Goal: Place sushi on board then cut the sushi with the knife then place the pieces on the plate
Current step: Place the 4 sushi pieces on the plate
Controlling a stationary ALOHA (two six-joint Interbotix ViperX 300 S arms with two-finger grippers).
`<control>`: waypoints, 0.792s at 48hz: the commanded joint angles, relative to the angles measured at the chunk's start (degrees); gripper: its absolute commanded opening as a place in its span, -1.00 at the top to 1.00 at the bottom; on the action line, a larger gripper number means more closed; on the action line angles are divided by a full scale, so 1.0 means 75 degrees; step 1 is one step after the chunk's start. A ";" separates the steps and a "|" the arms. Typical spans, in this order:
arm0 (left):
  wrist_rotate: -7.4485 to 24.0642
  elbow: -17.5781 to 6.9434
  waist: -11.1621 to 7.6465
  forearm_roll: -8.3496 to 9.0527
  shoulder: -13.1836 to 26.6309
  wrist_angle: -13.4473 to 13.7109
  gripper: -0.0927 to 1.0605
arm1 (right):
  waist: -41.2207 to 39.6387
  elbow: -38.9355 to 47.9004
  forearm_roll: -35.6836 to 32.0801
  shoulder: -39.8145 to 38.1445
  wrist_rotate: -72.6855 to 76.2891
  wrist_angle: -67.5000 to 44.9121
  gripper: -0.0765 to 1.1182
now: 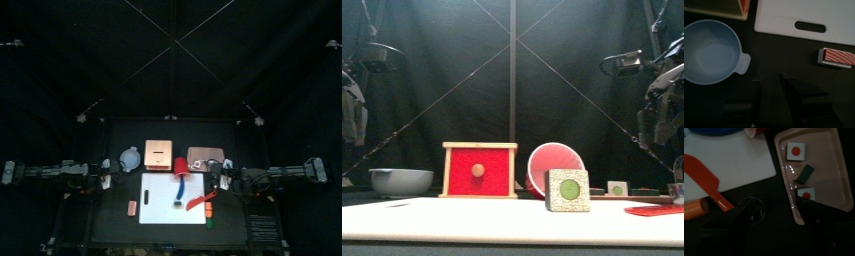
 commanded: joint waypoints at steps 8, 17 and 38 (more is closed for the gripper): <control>-0.0023 -0.0187 0.0164 0.0012 0.0645 0.0000 -0.41 | -0.0820 0.1020 -0.0434 -0.1945 0.0047 -0.0223 -0.74; -0.0023 -0.0246 0.0176 0.0012 0.1078 0.0035 -0.41 | -0.1078 0.1090 -0.0293 -0.2602 0.0094 -0.0082 -0.74; -0.0023 -0.0270 0.0188 0.0012 0.1277 0.0035 -0.41 | -0.1828 0.1090 -0.0246 -0.2578 0.0105 -0.0059 -0.74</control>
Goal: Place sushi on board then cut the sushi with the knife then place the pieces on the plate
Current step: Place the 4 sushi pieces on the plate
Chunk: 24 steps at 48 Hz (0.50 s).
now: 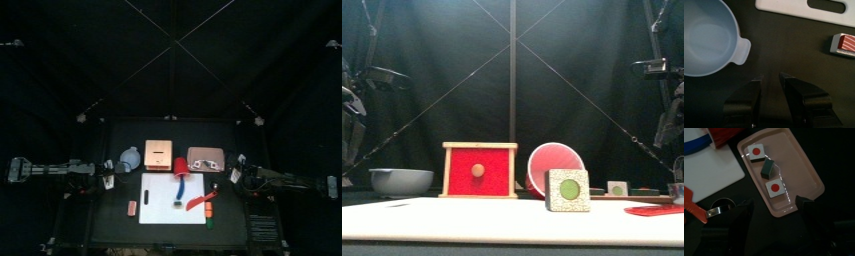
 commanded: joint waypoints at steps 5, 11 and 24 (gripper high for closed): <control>-0.0012 -0.0199 0.0023 0.0012 0.0023 -0.0023 -0.41 | -0.0527 -0.0082 0.0000 0.0105 0.0012 -0.0023 -0.74; -0.0012 -0.0199 0.0023 0.0012 0.0012 -0.0023 -0.41 | -0.0949 -0.0082 0.0000 0.0105 0.0012 -0.0023 -0.74; -0.0012 -0.0199 0.0023 0.0012 0.0023 -0.0023 -0.41 | -0.1875 -0.0082 0.0000 0.0105 0.0012 -0.0023 -0.74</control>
